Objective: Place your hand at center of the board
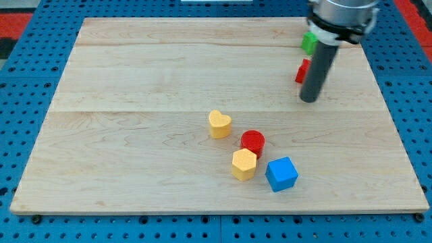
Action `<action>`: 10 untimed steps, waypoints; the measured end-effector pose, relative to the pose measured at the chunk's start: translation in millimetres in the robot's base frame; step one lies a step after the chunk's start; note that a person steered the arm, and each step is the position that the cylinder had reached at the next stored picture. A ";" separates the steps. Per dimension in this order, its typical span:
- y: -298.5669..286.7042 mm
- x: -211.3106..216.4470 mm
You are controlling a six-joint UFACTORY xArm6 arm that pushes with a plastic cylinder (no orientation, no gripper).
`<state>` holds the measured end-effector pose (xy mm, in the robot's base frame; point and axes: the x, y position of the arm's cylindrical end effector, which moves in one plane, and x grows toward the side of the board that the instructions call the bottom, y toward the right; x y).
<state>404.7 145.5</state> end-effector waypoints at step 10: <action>-223.5 -5.2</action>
<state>399.5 -78.0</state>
